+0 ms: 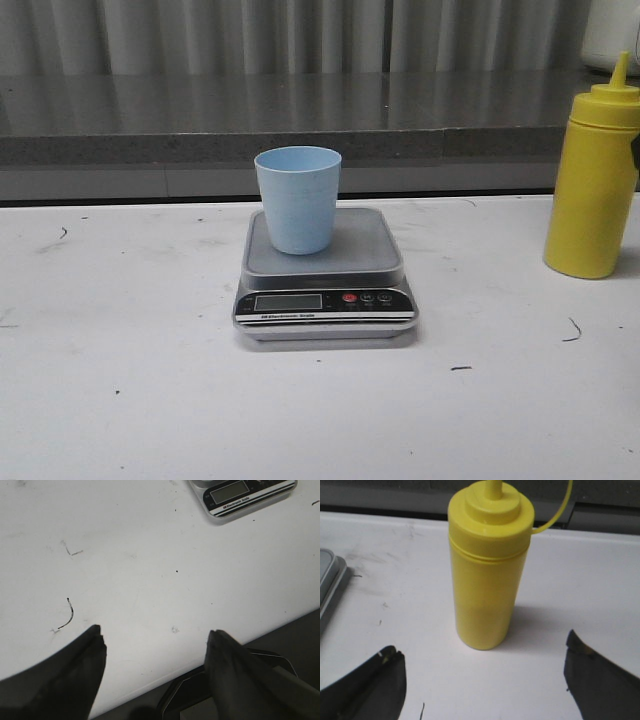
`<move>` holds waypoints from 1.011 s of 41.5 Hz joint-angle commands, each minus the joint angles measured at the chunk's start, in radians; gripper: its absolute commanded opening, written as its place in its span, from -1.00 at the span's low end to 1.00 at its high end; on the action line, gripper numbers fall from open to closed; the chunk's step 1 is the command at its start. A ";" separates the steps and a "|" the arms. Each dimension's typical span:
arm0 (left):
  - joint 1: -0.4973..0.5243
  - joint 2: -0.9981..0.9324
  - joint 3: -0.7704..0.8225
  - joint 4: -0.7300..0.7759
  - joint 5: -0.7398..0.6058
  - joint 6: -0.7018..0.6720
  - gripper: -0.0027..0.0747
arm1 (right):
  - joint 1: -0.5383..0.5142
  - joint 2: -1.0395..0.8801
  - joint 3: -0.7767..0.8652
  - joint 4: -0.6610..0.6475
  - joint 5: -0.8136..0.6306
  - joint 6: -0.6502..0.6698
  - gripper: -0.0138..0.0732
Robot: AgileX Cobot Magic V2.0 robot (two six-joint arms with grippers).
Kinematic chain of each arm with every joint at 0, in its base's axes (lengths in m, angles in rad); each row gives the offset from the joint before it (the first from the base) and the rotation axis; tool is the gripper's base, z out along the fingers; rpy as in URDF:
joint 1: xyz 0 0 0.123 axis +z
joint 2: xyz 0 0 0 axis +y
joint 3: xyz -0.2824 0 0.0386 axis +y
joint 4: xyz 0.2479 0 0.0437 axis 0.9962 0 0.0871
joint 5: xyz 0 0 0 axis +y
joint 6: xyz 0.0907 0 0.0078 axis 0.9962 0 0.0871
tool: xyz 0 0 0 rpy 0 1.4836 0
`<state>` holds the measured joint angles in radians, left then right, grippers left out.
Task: Pour seasoning into cup on scale with both arms
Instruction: 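Close the right gripper around the yellow bottle's body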
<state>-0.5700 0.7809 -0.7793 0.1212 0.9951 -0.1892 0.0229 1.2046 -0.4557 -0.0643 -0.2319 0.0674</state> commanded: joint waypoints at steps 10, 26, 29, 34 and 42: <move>0.004 -0.006 -0.027 0.000 -0.052 -0.003 0.17 | -0.054 0.258 0.062 0.041 -0.567 -0.003 0.82; 0.004 -0.006 -0.027 0.000 -0.052 -0.003 0.17 | -0.054 0.478 0.000 0.033 -0.779 -0.001 0.82; 0.004 -0.006 -0.027 0.000 -0.052 -0.003 0.17 | -0.054 0.504 -0.026 0.027 -0.778 -0.001 0.82; 0.004 -0.006 -0.027 0.000 -0.052 -0.003 0.17 | -0.054 0.538 -0.058 0.024 -0.779 0.001 0.82; 0.004 -0.006 -0.027 0.000 -0.052 -0.003 0.17 | -0.054 0.590 -0.123 -0.018 -0.793 0.068 0.82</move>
<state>-0.5700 0.7809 -0.7793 0.1197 0.9951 -0.1892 -0.0253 1.8114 -0.5342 -0.0524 -0.9309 0.0985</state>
